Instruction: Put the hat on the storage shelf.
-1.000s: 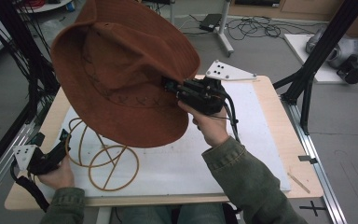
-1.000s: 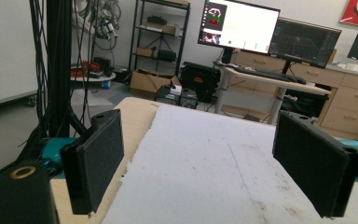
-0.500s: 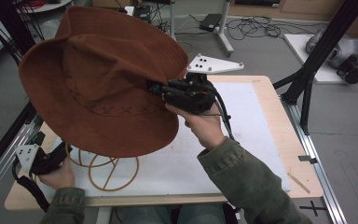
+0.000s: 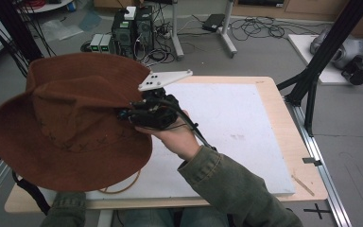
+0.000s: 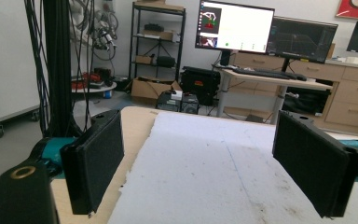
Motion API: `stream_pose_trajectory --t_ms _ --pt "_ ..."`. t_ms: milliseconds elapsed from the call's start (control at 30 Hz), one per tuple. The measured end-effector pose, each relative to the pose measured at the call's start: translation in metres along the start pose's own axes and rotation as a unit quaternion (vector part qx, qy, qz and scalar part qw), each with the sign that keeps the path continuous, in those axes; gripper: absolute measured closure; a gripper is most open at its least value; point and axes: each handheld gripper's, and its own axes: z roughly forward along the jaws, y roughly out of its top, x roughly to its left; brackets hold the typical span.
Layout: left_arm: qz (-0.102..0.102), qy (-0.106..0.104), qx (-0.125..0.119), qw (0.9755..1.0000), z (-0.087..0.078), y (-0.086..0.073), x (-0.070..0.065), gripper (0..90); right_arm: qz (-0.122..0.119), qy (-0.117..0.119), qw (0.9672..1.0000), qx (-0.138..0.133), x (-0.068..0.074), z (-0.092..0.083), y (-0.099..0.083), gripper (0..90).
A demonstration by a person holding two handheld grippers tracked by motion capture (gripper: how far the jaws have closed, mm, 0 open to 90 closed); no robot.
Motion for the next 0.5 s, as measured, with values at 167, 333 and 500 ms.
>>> stream_pose_trajectory --t_ms 167,333,500 --pt "-0.004 0.001 -0.002 1.0 0.0 0.0 0.001 16.8 0.006 0.009 0.9996 0.026 -0.001 0.013 -0.009 89.1" --pt "-0.004 0.002 -0.004 1.0 0.0 0.0 0.001 16.8 0.01 0.014 0.9994 0.03 0.0 0.015 -0.016 88.7" --pt "0.001 0.001 -0.004 1.0 0.0 0.0 0.0 16.8 0.016 0.021 0.999 0.036 0.002 0.015 -0.019 87.3"
